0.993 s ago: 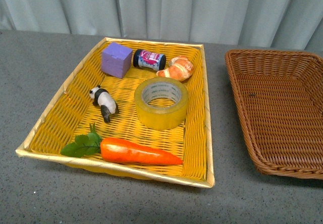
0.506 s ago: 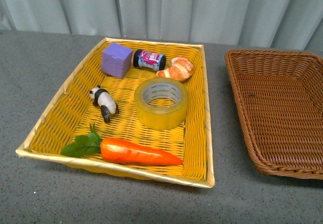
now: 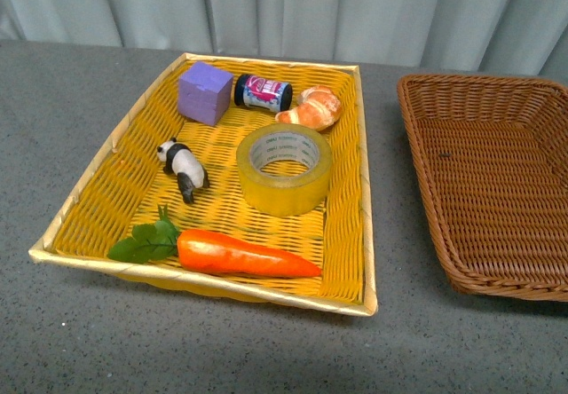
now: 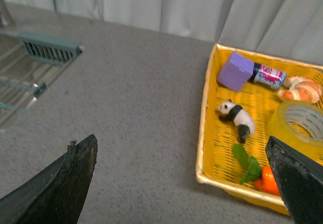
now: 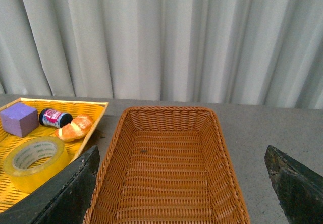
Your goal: Move tape to another basket
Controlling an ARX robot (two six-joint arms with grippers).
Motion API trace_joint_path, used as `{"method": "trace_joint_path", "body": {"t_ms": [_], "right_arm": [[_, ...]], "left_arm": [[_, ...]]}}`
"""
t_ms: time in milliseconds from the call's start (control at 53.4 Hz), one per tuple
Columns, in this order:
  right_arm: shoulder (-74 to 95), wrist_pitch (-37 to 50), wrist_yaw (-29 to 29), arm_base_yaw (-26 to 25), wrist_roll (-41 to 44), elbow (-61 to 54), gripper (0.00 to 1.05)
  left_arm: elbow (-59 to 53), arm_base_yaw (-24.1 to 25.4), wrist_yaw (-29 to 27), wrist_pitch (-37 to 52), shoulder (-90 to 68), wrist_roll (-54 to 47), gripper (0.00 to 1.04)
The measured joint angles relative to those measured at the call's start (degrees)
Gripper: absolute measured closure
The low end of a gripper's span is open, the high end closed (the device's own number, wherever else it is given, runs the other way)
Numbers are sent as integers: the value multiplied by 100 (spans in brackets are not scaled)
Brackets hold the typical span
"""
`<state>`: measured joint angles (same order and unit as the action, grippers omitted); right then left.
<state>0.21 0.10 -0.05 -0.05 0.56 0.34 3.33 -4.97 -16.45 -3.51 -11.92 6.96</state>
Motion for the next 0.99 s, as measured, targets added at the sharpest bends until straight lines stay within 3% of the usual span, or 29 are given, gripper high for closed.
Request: {"method": "trace_joint_path", "body": {"t_ms": [187,337,562,993], "right_arm": [[0,0,0,0,0,0,9],[0,0,0,0,0,0,9],[0,0,0,0,0,0,9],[0,0,0,0,0,0,9]], "left_arm": [[671,140,662,1825,-2535,455,6],[1456,149,984,2693,-4505,627,6],[2837,-85,1200,2656,-6944,627,6],[5005,-501,1134,1762,-9392,625,6]]}}
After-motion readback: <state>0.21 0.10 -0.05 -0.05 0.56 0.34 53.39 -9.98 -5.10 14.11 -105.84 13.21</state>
